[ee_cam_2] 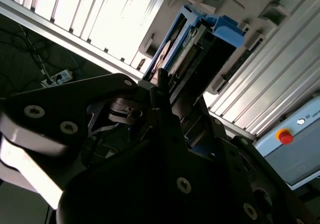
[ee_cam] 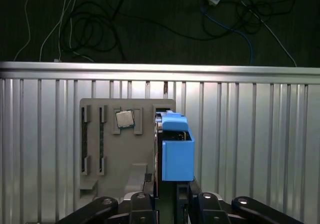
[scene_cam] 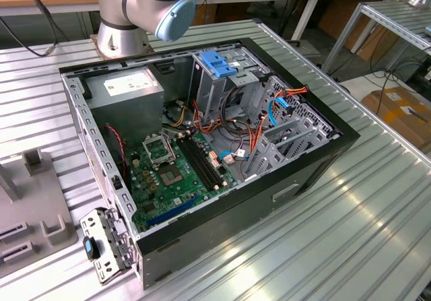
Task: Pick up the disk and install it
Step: 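Pick up the disk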
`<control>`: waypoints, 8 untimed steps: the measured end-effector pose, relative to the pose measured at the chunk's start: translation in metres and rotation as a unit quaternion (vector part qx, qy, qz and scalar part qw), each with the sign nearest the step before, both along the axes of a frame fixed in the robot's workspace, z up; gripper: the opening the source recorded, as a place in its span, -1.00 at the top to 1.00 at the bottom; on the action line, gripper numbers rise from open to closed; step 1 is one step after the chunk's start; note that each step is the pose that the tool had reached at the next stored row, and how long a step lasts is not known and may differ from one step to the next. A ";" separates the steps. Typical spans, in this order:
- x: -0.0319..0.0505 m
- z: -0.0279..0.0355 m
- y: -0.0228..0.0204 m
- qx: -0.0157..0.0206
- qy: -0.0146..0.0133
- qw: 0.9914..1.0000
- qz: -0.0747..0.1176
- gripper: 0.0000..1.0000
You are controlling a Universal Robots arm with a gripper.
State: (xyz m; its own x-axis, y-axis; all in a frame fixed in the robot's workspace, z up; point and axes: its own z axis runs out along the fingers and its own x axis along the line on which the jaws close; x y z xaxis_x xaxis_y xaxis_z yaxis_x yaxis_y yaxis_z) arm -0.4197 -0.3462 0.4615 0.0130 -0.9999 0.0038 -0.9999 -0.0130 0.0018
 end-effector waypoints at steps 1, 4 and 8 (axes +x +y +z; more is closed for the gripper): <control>0.0000 0.0000 0.0000 0.000 0.000 1.000 0.000 0.30; 0.0000 0.0025 0.0000 0.000 0.000 1.000 0.000 0.30; 0.0000 0.0025 0.0000 0.000 0.000 1.000 0.000 0.30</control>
